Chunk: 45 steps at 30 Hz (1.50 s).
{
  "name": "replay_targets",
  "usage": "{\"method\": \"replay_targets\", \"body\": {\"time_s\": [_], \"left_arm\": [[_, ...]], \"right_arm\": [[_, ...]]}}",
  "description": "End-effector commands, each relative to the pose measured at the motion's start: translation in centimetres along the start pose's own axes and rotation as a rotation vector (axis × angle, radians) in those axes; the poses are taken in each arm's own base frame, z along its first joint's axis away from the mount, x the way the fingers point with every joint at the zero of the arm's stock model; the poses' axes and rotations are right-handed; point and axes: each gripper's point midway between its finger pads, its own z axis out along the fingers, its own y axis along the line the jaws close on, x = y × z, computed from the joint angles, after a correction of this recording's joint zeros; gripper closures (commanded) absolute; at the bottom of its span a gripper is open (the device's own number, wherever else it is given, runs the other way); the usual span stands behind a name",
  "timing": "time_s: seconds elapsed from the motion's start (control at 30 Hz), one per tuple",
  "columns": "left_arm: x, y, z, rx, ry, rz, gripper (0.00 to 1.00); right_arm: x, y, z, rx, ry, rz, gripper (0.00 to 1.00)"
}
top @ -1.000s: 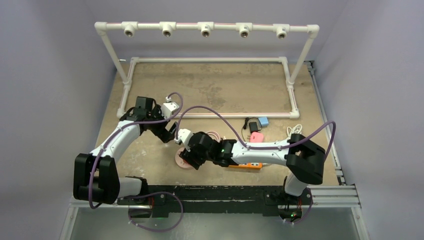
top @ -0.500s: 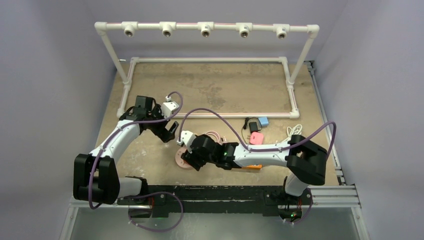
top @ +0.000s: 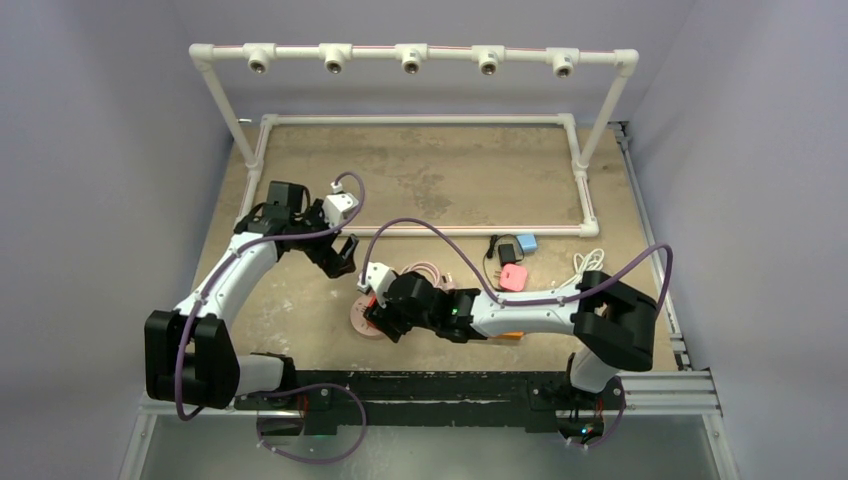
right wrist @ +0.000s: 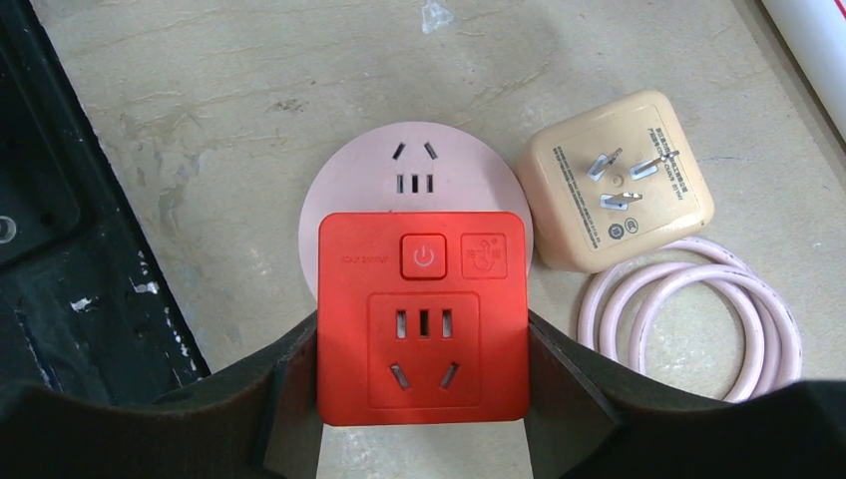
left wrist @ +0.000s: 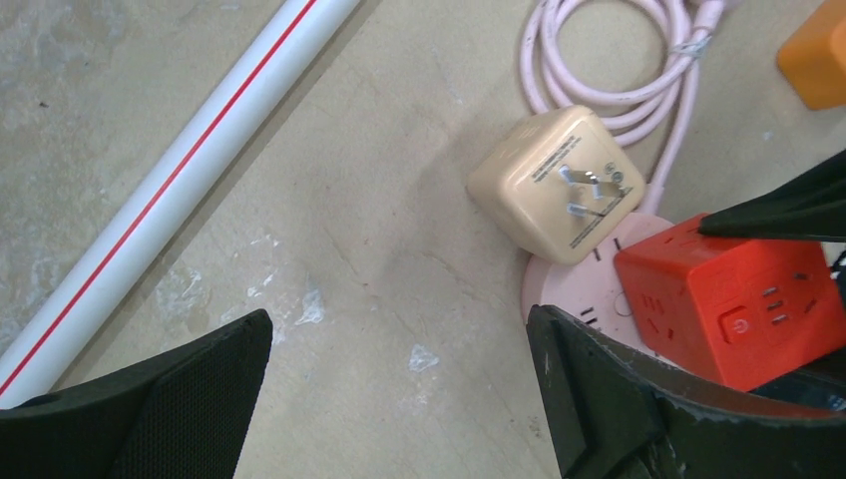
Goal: Insert the plug
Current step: Insert the plug into the socket.
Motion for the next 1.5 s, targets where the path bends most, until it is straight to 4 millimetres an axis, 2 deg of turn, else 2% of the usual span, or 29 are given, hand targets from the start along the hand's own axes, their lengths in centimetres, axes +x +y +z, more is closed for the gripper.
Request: {"method": "replay_targets", "body": {"time_s": [0.0, 0.13, 0.23, 0.33, 0.47, 0.67, 0.8, 1.03, 1.27, 1.47], "left_arm": [[-2.5, -2.3, -1.8, 0.113, -0.084, 0.038, 0.01], [-3.5, -3.8, -2.5, 0.188, -0.126, 0.046, 0.01], [-3.9, -3.6, -2.7, 0.189, -0.122, 0.049, 0.01], [-4.0, -3.2, -2.7, 0.177, -0.107, 0.059, 0.01], [-3.8, -3.2, -2.8, 0.172, -0.100, 0.063, 0.01], [-2.5, -3.8, -2.9, 0.199, -0.064, 0.096, 0.01], [-1.3, -4.5, -3.4, 0.237, -0.024, 0.155, 0.01], [0.5, -6.0, -3.2, 0.294, -0.012, 0.171, 0.01], [2.8, -5.7, -2.2, 0.272, 0.028, 0.210, 0.01], [3.3, -5.6, -1.6, 0.259, 0.014, 0.247, 0.01]], "right_arm": [[8.2, -0.3, 0.2, 0.004, 0.236, 0.003, 1.00], [8.0, 0.5, 1.0, -0.019, 0.175, 0.063, 1.00], [7.2, 0.4, 2.2, 0.001, 0.142, 0.086, 1.00], [5.3, 0.2, 3.5, 0.020, 0.106, 0.067, 1.00], [3.9, 0.0, 4.1, 0.033, 0.072, 0.044, 1.00], [7.0, 0.0, 3.7, 0.040, 0.119, 0.106, 1.00], [8.3, 0.0, 3.8, 0.044, 0.147, 0.114, 1.00], [9.7, 0.1, 4.1, 0.034, 0.183, 0.090, 1.00], [11.1, -0.1, 3.9, 0.033, 0.216, 0.061, 1.00], [11.8, 0.1, 4.0, 0.022, 0.233, 0.057, 1.00]]}}
